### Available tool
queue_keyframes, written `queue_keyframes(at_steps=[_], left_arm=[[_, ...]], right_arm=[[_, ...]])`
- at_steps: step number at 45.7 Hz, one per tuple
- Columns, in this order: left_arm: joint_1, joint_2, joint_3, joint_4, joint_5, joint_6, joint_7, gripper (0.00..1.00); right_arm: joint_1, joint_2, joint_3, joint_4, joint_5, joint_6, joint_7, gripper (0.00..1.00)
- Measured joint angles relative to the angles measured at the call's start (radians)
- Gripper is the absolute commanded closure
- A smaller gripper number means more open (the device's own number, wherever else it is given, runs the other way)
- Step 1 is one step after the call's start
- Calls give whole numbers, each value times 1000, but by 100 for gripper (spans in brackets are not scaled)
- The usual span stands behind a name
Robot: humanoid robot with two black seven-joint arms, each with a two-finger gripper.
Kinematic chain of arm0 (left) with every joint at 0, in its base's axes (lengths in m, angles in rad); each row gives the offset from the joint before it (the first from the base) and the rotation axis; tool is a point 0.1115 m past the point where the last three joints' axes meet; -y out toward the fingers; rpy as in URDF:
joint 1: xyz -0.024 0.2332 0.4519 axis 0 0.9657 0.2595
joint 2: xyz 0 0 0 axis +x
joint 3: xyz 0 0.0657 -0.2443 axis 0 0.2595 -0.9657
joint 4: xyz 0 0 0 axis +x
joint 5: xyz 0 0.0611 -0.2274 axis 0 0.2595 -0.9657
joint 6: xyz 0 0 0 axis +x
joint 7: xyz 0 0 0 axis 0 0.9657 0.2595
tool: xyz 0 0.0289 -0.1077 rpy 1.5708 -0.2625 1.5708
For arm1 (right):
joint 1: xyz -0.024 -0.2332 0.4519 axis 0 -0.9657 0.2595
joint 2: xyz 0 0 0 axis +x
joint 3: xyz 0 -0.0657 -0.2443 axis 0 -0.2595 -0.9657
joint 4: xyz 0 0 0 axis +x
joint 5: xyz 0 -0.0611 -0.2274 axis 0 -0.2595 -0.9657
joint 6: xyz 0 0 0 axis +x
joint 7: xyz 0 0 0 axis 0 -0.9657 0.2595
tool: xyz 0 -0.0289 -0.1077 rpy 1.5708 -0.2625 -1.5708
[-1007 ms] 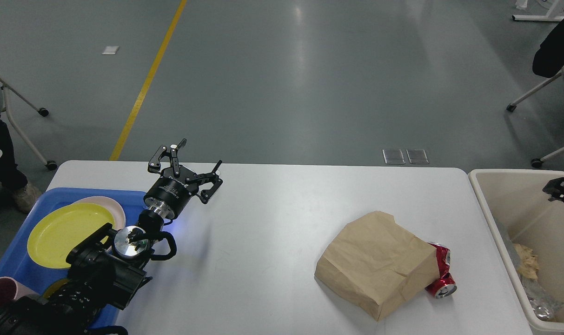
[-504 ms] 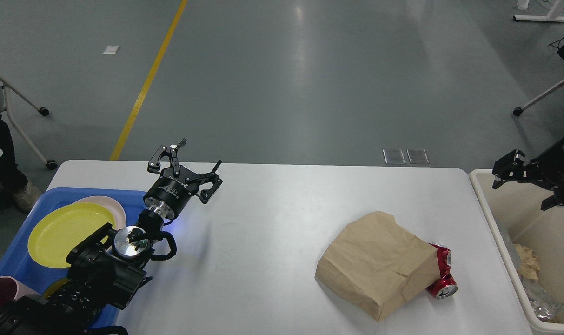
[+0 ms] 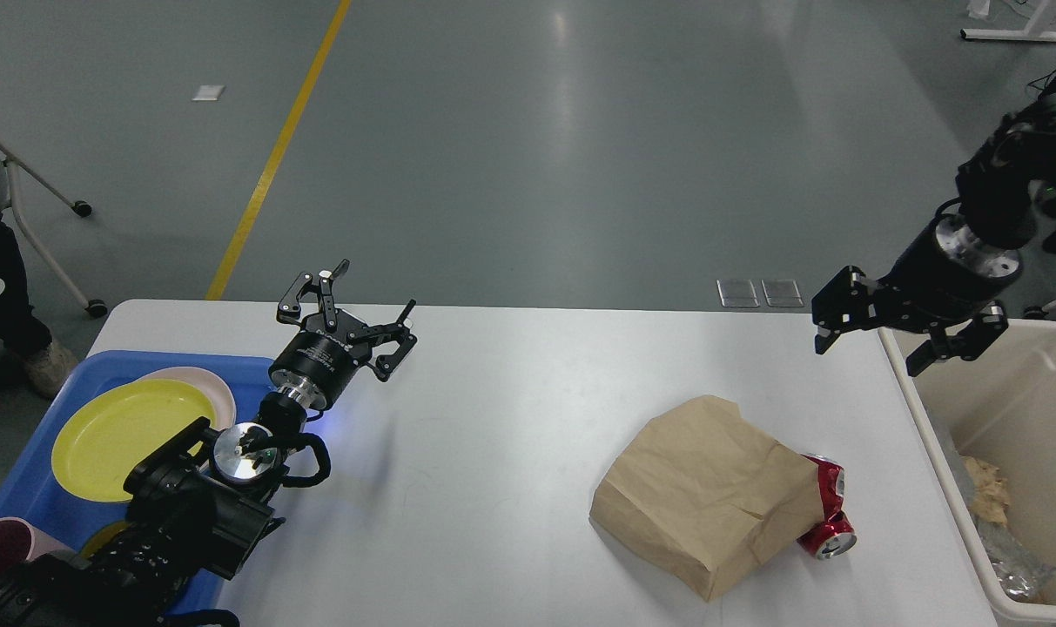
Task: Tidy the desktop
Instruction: 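Lower the right gripper onto the brown paper bag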
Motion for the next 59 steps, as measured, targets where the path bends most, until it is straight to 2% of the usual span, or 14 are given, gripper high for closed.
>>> queue_keyframes(at_steps=[10, 16, 47, 59], left_arm=[[0, 0, 0, 0, 0, 0, 0, 3], [0, 0, 0, 0, 0, 0, 0, 3], [0, 0, 0, 0, 0, 0, 0, 3], [0, 0, 0, 0, 0, 0, 0, 3]], right_arm=[[-92, 103, 14, 28, 6, -4, 1, 0], [-162, 125, 33, 20, 6, -14, 1, 0], [-319, 94, 82, -64, 34, -28, 2, 0], [-374, 111, 94, -177, 46, -28, 2, 0]])
